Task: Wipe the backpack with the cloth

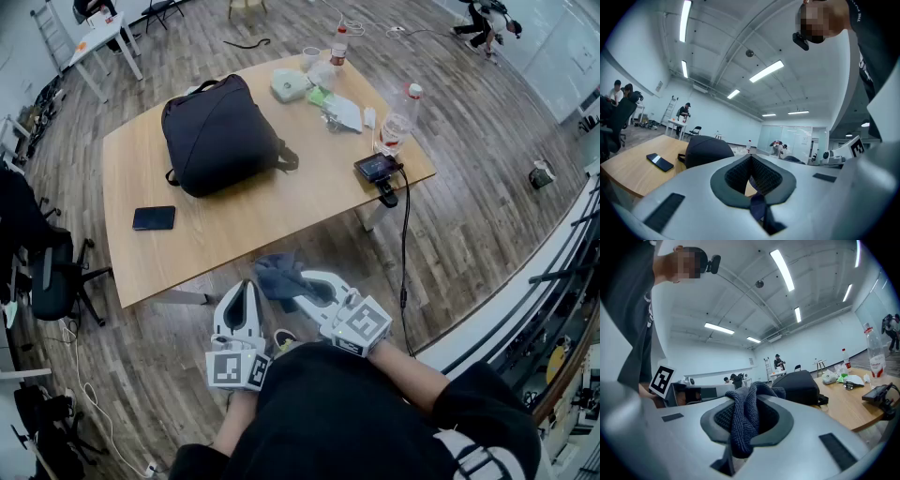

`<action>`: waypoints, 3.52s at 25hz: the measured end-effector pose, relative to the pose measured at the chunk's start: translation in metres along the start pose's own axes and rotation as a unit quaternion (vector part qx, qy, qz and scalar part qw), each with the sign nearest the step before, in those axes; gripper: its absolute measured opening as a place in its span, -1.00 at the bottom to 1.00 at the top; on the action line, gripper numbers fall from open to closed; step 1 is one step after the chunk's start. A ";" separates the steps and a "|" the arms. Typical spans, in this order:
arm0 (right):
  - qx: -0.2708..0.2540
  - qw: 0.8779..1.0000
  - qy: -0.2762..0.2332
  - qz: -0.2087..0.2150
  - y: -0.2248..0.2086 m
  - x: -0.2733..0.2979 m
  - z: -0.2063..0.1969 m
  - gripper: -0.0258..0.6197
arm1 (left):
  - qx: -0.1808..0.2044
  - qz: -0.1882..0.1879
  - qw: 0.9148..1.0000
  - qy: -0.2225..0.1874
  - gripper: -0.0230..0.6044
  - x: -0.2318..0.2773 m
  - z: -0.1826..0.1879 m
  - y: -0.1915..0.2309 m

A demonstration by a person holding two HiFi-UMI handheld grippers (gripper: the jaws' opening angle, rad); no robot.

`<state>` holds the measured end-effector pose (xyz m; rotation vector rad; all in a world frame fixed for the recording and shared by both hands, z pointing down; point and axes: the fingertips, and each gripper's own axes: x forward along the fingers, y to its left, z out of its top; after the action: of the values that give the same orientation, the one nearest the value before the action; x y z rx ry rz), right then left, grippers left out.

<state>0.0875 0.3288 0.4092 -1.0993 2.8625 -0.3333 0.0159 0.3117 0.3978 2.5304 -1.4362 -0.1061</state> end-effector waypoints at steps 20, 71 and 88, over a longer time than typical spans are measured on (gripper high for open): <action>0.069 0.995 -0.021 -0.068 -0.029 0.039 -0.011 -0.73 | -0.029 0.017 0.999 0.017 -0.87 0.000 -0.002 0.064; -0.161 0.957 0.127 -0.206 -0.336 0.306 0.014 -0.73 | 0.189 0.070 0.979 -0.006 -0.87 0.358 0.058 0.282; -0.122 0.918 0.375 -0.042 -0.519 0.527 0.026 -0.73 | 0.187 0.037 0.982 -0.016 -0.87 0.363 0.060 0.281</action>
<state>0.0384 -0.4027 0.5111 -1.3819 3.6093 -0.5074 -0.0428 -0.1468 0.4230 2.7675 -1.6992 0.1524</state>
